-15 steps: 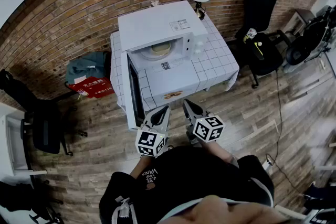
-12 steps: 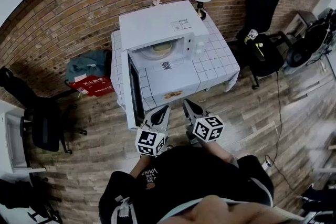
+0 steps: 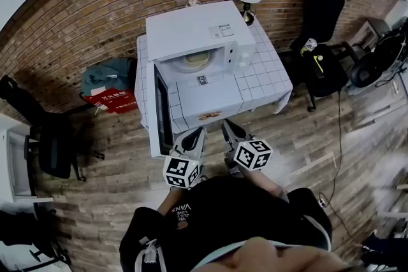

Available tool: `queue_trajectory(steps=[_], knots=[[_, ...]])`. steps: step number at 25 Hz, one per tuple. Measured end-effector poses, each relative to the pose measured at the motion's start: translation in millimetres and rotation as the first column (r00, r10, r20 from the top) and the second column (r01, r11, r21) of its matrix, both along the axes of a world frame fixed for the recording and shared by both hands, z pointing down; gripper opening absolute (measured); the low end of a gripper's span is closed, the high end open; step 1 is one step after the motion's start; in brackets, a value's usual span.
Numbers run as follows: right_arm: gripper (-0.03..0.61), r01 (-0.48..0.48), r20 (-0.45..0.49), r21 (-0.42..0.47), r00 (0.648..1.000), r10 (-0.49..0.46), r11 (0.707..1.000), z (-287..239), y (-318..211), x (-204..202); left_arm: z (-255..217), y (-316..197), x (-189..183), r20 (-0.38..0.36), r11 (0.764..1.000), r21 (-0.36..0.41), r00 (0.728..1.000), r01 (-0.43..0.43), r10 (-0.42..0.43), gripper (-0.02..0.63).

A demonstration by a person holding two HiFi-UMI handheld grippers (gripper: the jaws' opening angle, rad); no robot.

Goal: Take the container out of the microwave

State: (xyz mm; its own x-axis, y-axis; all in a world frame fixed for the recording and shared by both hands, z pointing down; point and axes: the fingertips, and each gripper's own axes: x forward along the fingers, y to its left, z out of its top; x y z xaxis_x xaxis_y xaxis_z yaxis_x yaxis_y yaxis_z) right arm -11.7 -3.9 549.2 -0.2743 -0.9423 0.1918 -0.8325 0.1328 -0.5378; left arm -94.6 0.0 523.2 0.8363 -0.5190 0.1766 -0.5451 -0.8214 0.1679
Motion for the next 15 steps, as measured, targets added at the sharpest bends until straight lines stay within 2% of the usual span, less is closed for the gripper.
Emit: queue_trajectory(steps=[8,15], knots=[[0.005,0.048,0.011,-0.019,0.999,-0.048,0.999,5,-11,21,9,-5,19,0.025,0.999,-0.017,0.999,0.045,-0.045,0.011],[0.005,0.106,0.016,-0.025,0.994,-0.105,0.994,8,-23,44,10,-11,42,0.03,0.993,-0.011,0.992,0.119,-0.119,0.011]])
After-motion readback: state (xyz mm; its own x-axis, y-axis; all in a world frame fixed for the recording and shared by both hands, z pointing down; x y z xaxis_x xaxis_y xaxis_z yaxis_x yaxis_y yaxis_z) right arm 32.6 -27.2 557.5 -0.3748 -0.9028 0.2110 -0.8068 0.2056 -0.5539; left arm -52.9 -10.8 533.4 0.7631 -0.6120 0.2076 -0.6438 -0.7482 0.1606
